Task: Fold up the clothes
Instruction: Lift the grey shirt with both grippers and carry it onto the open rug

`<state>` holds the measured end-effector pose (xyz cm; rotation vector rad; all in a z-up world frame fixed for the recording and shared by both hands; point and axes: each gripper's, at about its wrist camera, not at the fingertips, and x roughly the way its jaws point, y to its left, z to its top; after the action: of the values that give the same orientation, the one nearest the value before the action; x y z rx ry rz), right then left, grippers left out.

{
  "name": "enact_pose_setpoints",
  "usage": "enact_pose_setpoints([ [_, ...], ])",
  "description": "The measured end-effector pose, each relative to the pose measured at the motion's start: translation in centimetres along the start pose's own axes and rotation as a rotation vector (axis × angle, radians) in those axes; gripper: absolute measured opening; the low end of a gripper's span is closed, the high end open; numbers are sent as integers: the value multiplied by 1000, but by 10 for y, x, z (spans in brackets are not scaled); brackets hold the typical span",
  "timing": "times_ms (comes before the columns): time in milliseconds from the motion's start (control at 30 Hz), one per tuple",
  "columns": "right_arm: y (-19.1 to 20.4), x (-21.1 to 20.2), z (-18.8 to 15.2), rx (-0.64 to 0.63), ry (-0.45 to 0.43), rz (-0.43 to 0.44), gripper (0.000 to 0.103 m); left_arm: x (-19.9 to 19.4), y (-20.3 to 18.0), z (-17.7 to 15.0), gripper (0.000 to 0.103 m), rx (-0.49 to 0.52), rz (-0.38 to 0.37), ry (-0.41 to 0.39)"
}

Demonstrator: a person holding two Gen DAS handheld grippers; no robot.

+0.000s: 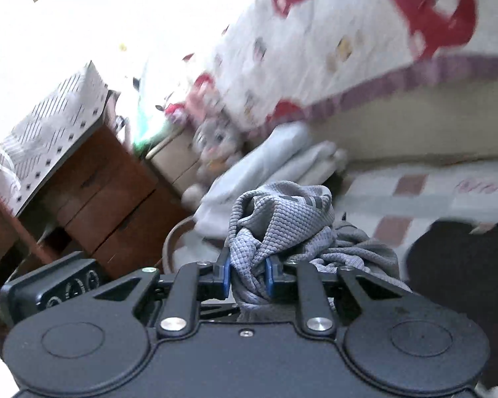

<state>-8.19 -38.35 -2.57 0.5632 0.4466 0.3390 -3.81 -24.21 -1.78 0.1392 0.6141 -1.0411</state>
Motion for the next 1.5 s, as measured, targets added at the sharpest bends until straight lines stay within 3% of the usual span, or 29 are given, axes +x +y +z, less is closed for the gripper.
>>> enact_pose_setpoints([
  [133,0,-50,12,-44,-110,-62,22,-2,-38,29,17,78,-79,-33],
  [200,-2,-73,16,-38,-167,-70,22,-2,-59,41,17,104,-85,-43],
  [467,-12,-144,39,43,-326,-157,22,17,-105,52,16,112,-136,-74],
  [567,-11,-157,36,42,-368,-207,22,24,-121,55,16,114,-156,-85],
  [633,-15,-155,32,39,-347,-274,22,28,-132,58,16,116,-169,-93],
  [733,-30,-138,26,70,-247,-402,21,36,-122,54,12,109,-156,-89],
  [833,-49,-113,15,89,-185,-433,20,43,-110,49,11,102,-139,-83],
  [1000,-69,-86,-1,103,-162,-387,18,56,-90,41,10,90,-110,-73],
  [1100,-74,-87,2,105,-209,-374,17,64,-77,36,11,83,-93,-67],
  [1200,-71,-102,18,75,-314,-400,17,71,-65,31,11,76,-76,-61],
  [1300,-71,-114,38,37,-383,-452,17,67,-44,33,14,-22,-17,-95],
  [1333,-80,-111,42,58,-340,-489,19,71,-35,29,15,-50,6,-68],
  [1433,-107,-102,53,120,-212,-595,37,92,-2,7,17,-108,89,81],
  [1500,-126,-97,38,153,-152,-672,40,104,16,-15,17,-136,137,157],
])
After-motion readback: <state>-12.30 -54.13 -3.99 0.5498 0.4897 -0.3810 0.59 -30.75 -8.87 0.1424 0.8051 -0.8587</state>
